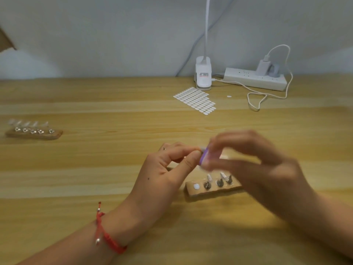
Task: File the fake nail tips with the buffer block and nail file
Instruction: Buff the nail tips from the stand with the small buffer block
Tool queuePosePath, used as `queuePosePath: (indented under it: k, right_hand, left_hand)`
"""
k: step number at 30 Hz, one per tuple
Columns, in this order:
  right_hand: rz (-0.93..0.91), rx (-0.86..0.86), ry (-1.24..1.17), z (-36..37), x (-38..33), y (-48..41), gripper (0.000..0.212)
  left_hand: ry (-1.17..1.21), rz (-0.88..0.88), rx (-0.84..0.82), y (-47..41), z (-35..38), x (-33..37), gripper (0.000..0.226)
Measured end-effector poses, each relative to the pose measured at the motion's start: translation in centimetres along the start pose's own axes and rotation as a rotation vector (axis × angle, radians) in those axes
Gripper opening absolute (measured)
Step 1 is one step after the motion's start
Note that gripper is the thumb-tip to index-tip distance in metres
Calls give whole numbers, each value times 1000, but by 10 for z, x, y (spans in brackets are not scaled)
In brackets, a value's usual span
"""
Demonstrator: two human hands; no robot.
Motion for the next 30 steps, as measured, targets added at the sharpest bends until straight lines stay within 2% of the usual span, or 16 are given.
queuePosePath:
  k: [2, 5, 10, 13, 17, 20, 23, 26, 30]
  right_hand:
    - [43, 35, -39, -5, 4, -1, 18]
    - [-12, 0, -8, 3, -3, 1, 21]
    - [87, 73, -2, -9, 11, -4, 22]
    - [129, 67, -41, -16, 16, -5, 18]
    - [211, 115, -85, -31, 28, -10, 21]
    - [110, 20, -43, -8, 6, -3, 18]
    - [-22, -62, 52, 3, -7, 0, 25]
    - [15, -33, 83, 0, 1, -1, 22]
    - [10, -28, 29, 4, -2, 1, 29]
  left_hand:
    - [-19, 6, -17, 0, 1, 0, 17]
    - [2, 6, -8, 0, 0, 0, 18]
    - [-56, 50, -55, 1, 5, 7, 11]
    - [-61, 56, -61, 2, 6, 8, 21]
    - [-43, 34, -58, 0, 6, 5, 16]
    - [-35, 42, -43, -1, 5, 5, 16]
    - [-18, 26, -30, 1, 4, 3, 19]
    - [-30, 18, -19, 0, 3, 1, 19]
    - [-34, 22, -19, 0, 2, 0, 21]
Point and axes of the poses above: each hand's wrist, its own y-axis away from the middle knuckle, its own z-axis out of the palm, x = y × z, the point moved 10 cm from there along -y, towards the middle knuckle, and after that the axes turned 10 degrees about z, right-handed, at the moved point
